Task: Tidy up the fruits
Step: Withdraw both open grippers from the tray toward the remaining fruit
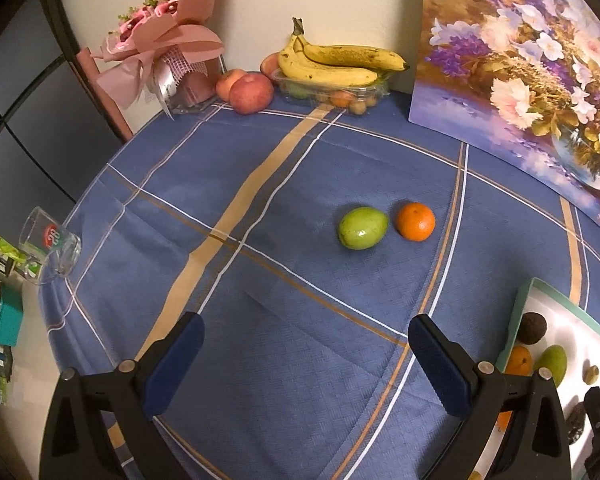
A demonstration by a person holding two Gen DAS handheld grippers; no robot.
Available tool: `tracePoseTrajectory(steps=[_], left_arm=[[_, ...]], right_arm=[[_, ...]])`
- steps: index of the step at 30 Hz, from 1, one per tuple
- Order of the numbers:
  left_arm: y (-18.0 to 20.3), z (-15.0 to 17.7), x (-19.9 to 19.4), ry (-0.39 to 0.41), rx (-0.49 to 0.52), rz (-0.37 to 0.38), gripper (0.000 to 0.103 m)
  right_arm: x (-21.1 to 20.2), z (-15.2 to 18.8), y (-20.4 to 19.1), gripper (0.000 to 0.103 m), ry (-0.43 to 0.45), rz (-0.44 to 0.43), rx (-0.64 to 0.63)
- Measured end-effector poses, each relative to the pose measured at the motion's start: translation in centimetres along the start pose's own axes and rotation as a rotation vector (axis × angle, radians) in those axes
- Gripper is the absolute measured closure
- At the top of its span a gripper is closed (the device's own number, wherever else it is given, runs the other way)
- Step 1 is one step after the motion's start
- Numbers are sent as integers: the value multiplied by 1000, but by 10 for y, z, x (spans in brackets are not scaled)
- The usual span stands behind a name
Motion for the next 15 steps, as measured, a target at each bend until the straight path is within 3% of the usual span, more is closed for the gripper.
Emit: tracePoseTrajectory(steps=[7, 15], left_arm=[[-6, -5, -4, 7, -25, 18, 0], [4, -14, -2, 12, 35, 30, 0]], right_arm=[[-3, 4, 9, 10, 3, 30, 15], [-6, 7, 22, 10, 12, 63, 61]])
Point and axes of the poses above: each gripper's, at about its wrist camera, not at the fingertips, and x roughly the way its jaws point, y to its right, z to its underside, the point moved 10 cm from there along x, roughly the way its jaws point, and after that the axes turned 8 degrees about -y, right-handed, at the moved point
